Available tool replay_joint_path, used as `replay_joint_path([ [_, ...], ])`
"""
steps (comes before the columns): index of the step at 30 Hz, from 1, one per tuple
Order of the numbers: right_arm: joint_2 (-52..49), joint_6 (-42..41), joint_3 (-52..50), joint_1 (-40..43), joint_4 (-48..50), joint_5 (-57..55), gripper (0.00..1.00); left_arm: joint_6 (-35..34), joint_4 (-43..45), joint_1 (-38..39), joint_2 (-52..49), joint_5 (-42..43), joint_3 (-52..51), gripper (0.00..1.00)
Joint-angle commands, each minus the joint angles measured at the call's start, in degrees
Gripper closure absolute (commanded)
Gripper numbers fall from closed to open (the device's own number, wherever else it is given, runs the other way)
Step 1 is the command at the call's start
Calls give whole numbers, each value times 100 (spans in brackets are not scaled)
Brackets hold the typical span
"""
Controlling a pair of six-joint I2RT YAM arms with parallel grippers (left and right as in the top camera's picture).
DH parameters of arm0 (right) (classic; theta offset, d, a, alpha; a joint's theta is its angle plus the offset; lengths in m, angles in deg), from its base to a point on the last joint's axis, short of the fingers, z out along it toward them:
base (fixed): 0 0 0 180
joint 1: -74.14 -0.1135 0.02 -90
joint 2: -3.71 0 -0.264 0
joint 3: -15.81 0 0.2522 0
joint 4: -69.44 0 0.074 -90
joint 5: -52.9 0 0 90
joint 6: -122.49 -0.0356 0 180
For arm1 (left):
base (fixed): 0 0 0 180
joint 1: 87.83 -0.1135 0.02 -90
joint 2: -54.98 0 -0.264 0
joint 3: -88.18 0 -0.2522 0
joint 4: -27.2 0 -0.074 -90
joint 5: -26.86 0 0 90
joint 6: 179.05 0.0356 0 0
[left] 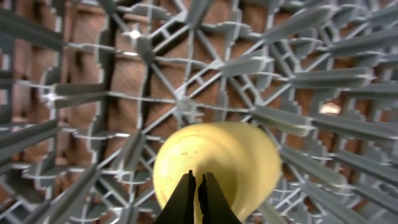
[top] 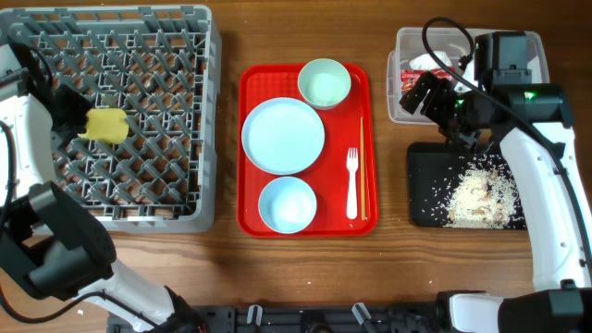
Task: Sort waste into correct bins and load items into the dishwasher rack
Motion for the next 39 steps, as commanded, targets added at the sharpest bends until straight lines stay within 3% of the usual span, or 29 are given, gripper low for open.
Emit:
replay_joint_path([
  [1, 39, -46, 101, -7, 13, 55, 0, -9, 98, 22, -83, 938, -26, 96],
  [5, 42, -46, 101, -7, 13, 55, 0, 295, 212, 33, -83, 1657, -26, 96],
  [30, 39, -46, 101, -7, 13, 55, 0, 286, 66, 87, 809, 1733, -24, 96],
  [32, 39, -46, 101, -7, 13, 55, 0, 109, -74, 103, 1207, 2162, -26, 96],
  [34, 39, -44, 101, -7, 13, 55, 0, 94, -79, 103, 1547, 3204, -26, 96],
  [35, 42, -48, 101, -7, 13, 55, 0, 94, -70, 105, 1727, 3965, -26, 90],
  [36, 39, -48, 101, -7, 13, 55, 0, 94, -48, 129, 1845, 4603, -26, 71],
  [37, 42, -46, 101, -7, 13, 55, 0, 96, -33, 197, 1941, 5278, -26, 42],
  [38, 42, -46, 101, -7, 13, 55, 0, 98, -35, 297, 1989, 5709, -26, 23],
  [39, 39, -48, 101, -7, 13, 55, 0, 98, -42, 433, 2006, 5989, -26, 14],
])
